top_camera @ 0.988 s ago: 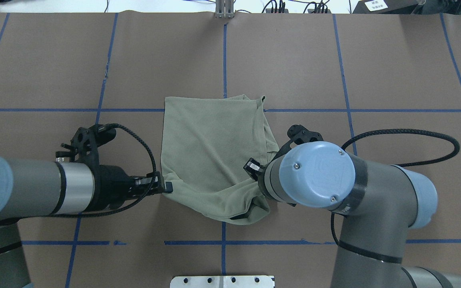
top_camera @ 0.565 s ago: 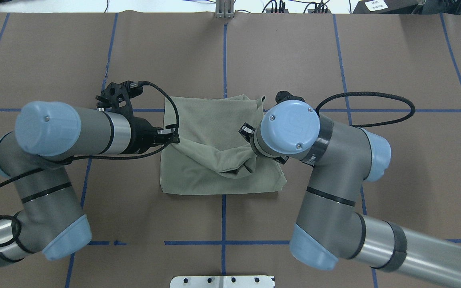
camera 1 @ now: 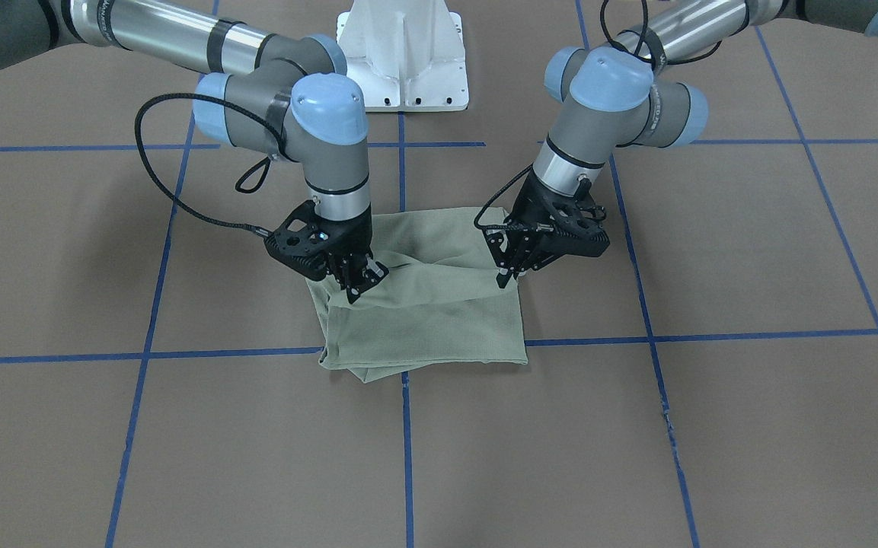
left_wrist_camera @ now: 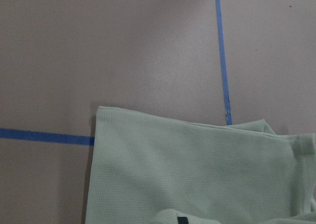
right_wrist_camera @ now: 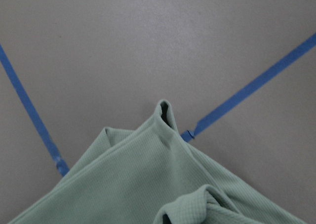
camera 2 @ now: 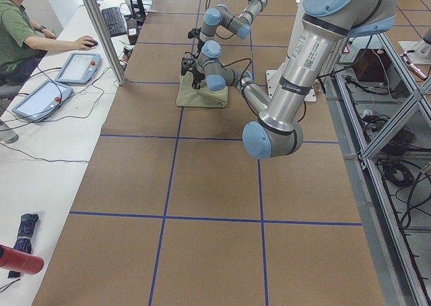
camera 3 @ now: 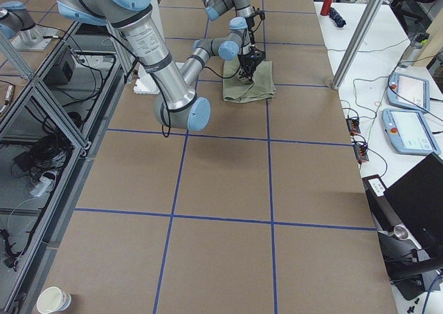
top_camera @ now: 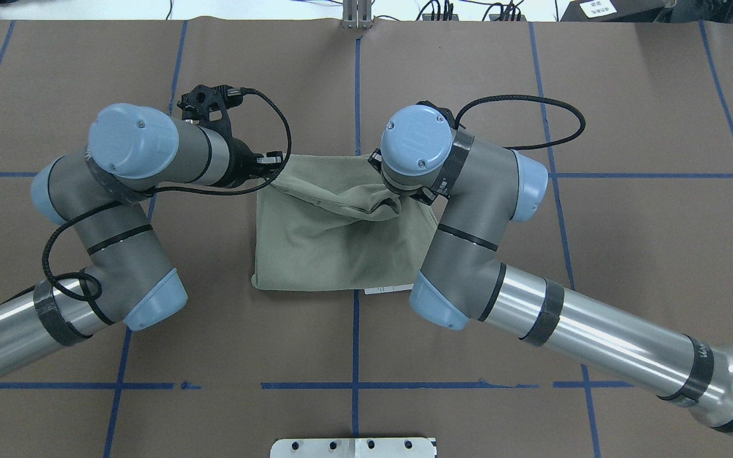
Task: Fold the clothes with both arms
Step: 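Grasp the near end with both grippers and fold it away from the robot, then lay the folded end down and open both grippers, lifting the left away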
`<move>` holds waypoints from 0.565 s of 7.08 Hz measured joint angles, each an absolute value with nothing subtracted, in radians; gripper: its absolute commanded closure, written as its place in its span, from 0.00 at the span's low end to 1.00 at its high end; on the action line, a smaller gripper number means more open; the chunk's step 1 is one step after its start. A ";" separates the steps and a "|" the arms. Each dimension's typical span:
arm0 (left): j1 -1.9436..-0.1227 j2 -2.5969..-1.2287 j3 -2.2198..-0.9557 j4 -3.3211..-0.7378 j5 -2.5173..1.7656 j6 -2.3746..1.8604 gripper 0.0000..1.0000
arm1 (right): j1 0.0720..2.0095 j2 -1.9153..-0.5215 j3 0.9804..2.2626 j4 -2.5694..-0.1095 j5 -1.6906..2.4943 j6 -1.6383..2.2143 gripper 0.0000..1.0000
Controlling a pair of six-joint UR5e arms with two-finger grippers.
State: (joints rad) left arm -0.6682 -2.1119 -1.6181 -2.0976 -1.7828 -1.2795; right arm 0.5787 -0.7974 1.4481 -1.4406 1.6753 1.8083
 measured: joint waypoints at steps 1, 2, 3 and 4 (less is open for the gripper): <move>-0.688 -2.131 -1.580 -2.098 -1.783 -1.249 1.00 | 0.601 -0.791 1.407 -1.409 1.693 1.786 1.00; -0.700 -2.159 -1.533 -2.098 -1.784 -1.231 1.00 | 0.612 -0.787 1.386 -1.396 1.702 1.772 1.00; -0.704 -2.183 -1.491 -2.100 -1.783 -1.223 1.00 | 0.616 -0.785 1.370 -1.391 1.706 1.764 1.00; -0.705 -2.195 -1.466 -2.101 -1.784 -1.216 0.89 | 0.617 -0.784 1.358 -1.388 1.707 1.758 0.92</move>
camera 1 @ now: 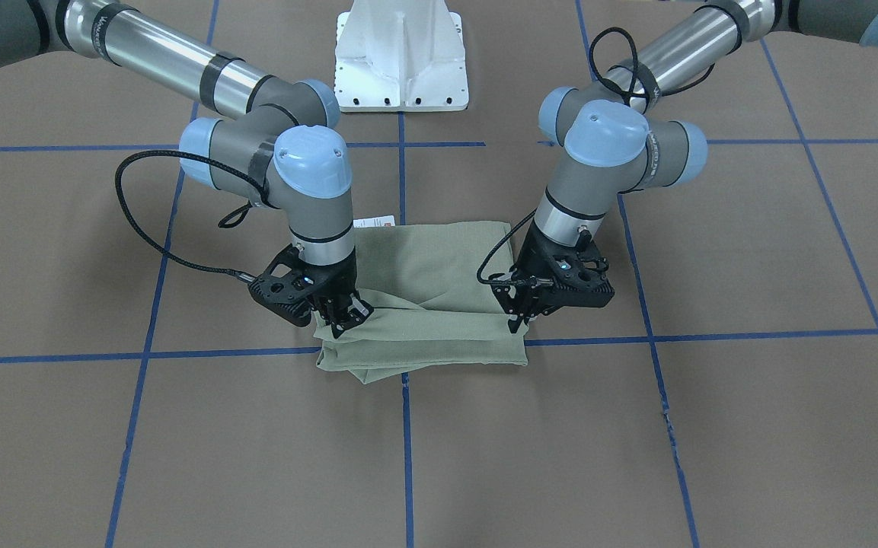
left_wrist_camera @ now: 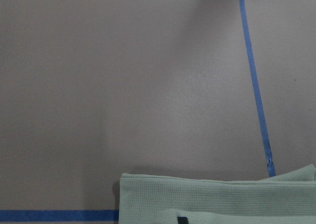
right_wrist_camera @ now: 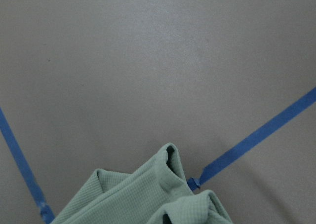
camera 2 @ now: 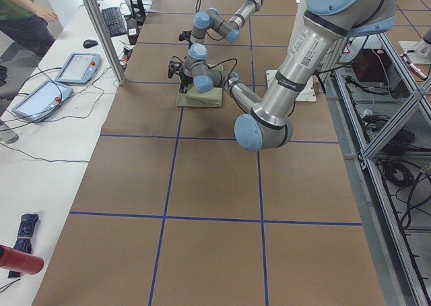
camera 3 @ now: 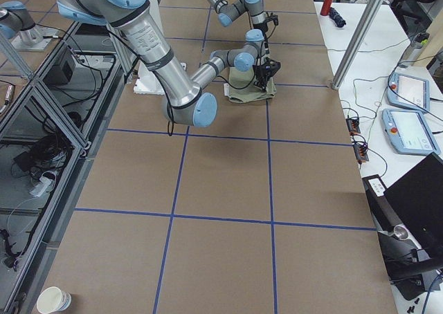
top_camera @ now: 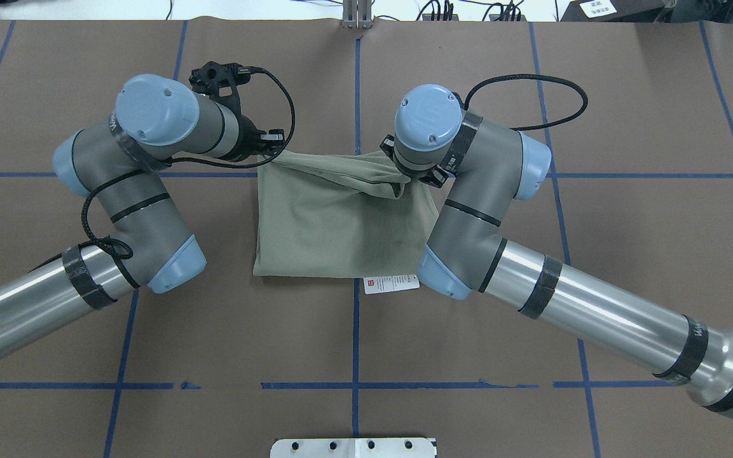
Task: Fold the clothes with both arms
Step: 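Lay the folded end down and open both grippers, lifting the left away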
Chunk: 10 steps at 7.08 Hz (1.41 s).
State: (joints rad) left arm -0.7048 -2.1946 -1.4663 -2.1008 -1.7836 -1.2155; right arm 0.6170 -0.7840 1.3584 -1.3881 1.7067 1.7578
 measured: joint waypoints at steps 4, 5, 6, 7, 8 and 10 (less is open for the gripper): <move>-0.732 -2.187 -1.446 -2.141 -1.800 -1.095 0.00 | 0.642 -0.774 1.349 -1.390 1.740 1.549 0.00; -0.769 -2.177 -1.446 -2.149 -1.859 -1.038 0.00 | 0.666 -0.755 1.353 -1.399 1.809 1.493 0.00; -0.811 -2.164 -1.446 -2.152 -1.934 -0.976 0.00 | 0.674 -0.735 1.370 -1.409 1.857 1.462 0.00; -0.840 -2.151 -1.444 -2.155 -1.983 -0.925 0.00 | 0.650 -0.726 1.407 -1.424 1.862 1.450 0.00; -0.854 -2.145 -1.441 -2.156 -2.004 -0.901 0.00 | 0.583 -0.726 1.443 -1.461 1.803 1.446 0.00; -0.860 -2.138 -1.439 -2.157 -2.013 -0.892 0.00 | 0.472 -0.725 1.441 -1.517 1.661 1.433 0.00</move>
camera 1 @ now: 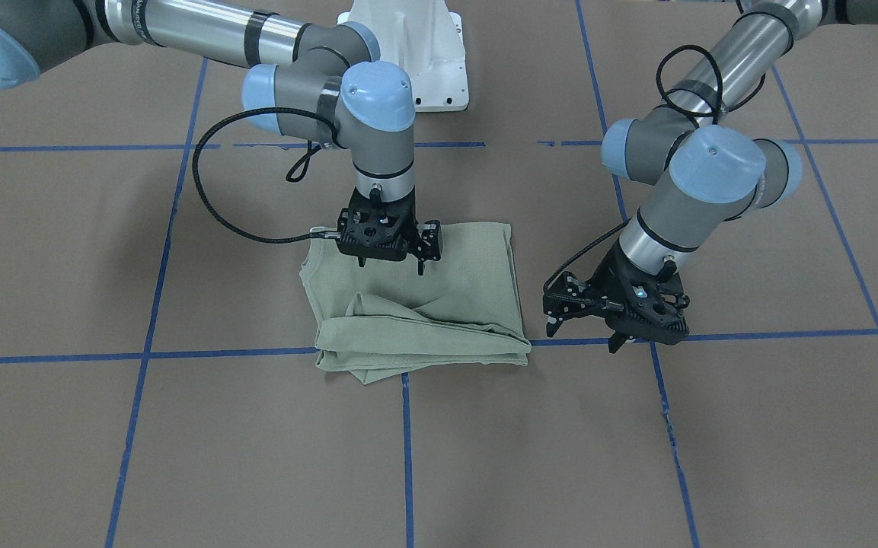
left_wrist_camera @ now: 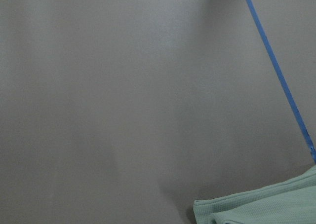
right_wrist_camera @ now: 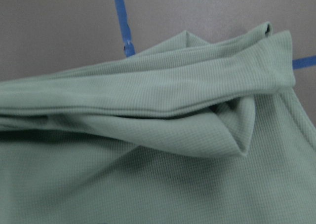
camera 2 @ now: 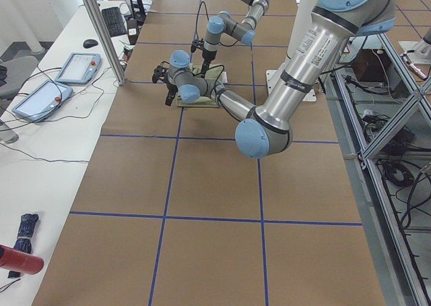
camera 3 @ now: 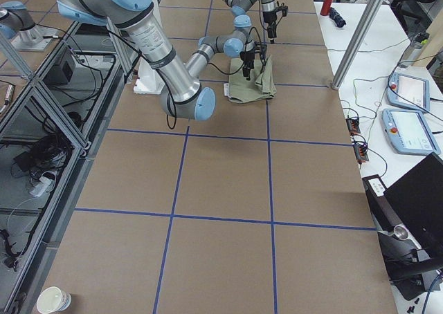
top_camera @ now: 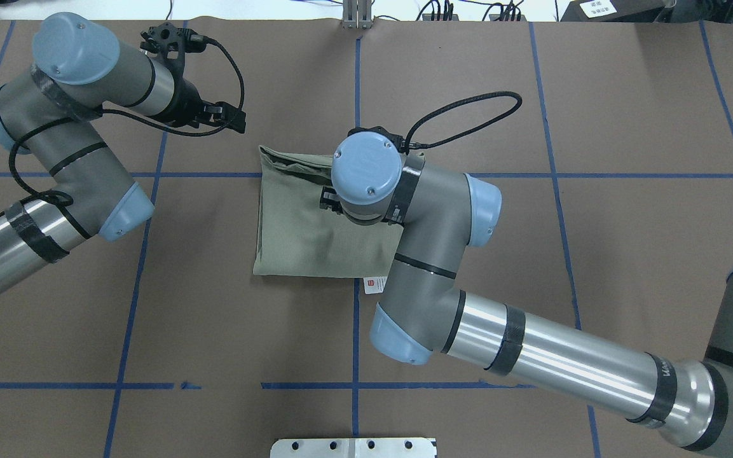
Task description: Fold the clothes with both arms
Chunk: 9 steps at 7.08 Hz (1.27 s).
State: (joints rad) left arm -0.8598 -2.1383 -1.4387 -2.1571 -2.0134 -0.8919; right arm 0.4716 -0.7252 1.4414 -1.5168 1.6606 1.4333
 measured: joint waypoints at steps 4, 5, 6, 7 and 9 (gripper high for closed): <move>-0.861 -2.135 -1.444 -2.158 -2.017 -0.895 0.00 | 0.500 -0.709 1.332 -1.521 1.561 1.371 0.00; -0.861 -2.135 -1.446 -2.158 -2.017 -0.897 0.00 | 0.525 -0.696 1.288 -1.517 1.530 1.359 0.00; -0.861 -2.134 -1.450 -2.158 -2.018 -0.898 0.00 | 0.557 -0.673 1.231 -1.504 1.500 1.343 0.00; -0.861 -2.134 -1.457 -2.157 -2.019 -0.900 0.00 | 0.593 -0.656 1.176 -1.478 1.475 1.323 0.00; -0.861 -2.133 -1.464 -2.157 -2.020 -0.901 0.00 | 0.677 -0.640 1.105 -1.424 1.449 1.273 0.00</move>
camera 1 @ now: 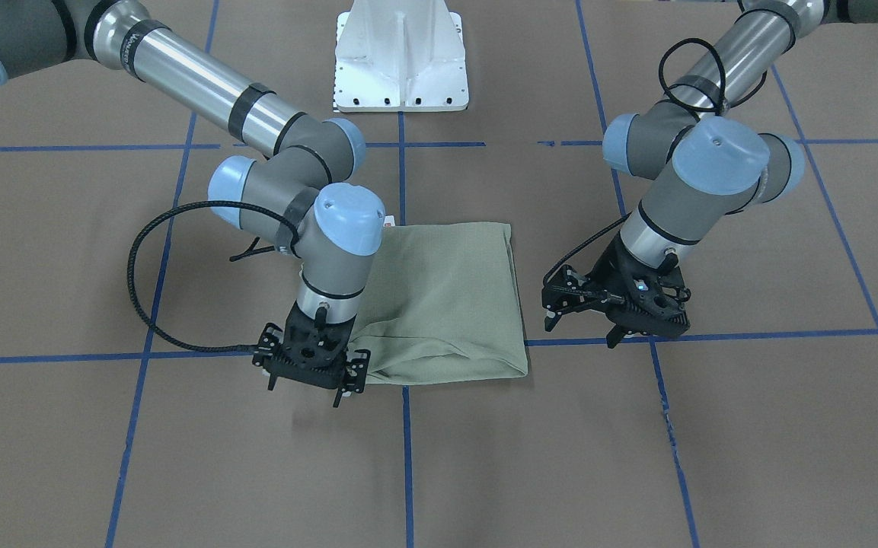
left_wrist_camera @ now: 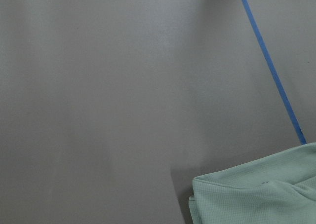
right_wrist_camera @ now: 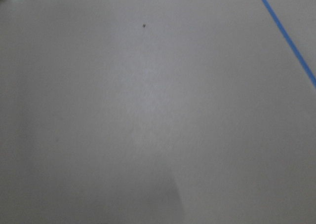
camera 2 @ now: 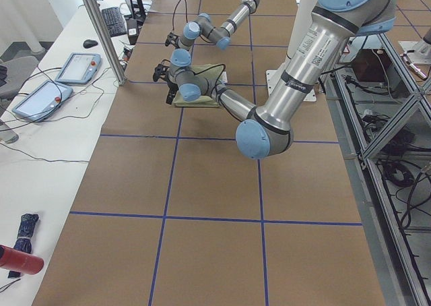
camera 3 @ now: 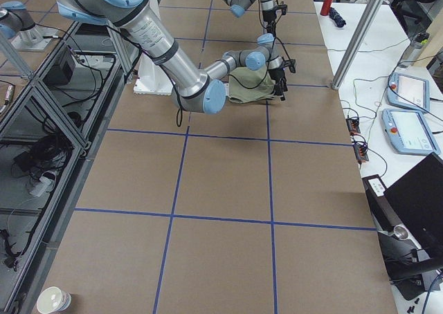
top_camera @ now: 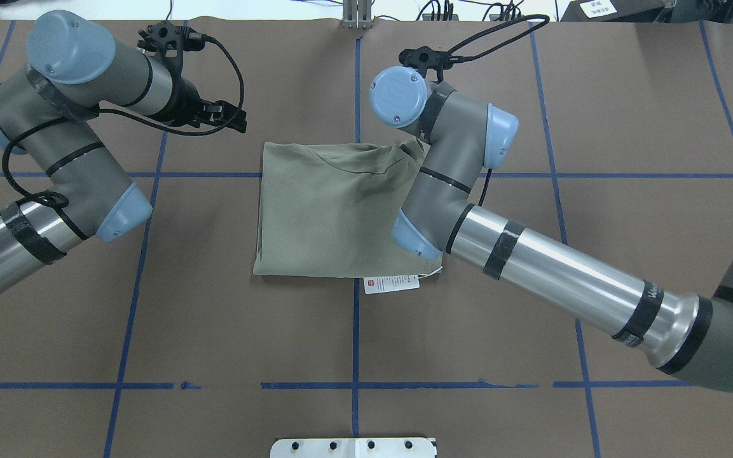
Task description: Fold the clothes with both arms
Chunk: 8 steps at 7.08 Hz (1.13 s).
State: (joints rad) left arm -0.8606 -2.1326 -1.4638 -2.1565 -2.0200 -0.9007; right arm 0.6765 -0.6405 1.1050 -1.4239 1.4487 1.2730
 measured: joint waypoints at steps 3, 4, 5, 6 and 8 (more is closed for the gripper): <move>-0.861 -2.132 -1.464 -2.157 -2.020 -0.902 0.00 | 0.742 -0.589 1.092 -1.411 1.589 1.242 0.00; -0.860 -2.132 -1.464 -2.157 -2.020 -0.902 0.00 | 0.744 -0.572 1.094 -1.413 1.640 1.241 0.00; -0.860 -2.132 -1.464 -2.157 -2.020 -0.902 0.00 | 0.743 -0.562 1.100 -1.418 1.687 1.238 0.00; -0.859 -2.133 -1.464 -2.157 -2.020 -0.902 0.00 | 0.735 -0.557 1.114 -1.432 1.726 1.235 0.00; -0.859 -2.133 -1.465 -2.157 -2.019 -0.902 0.00 | 0.690 -0.558 1.152 -1.498 1.748 1.233 0.00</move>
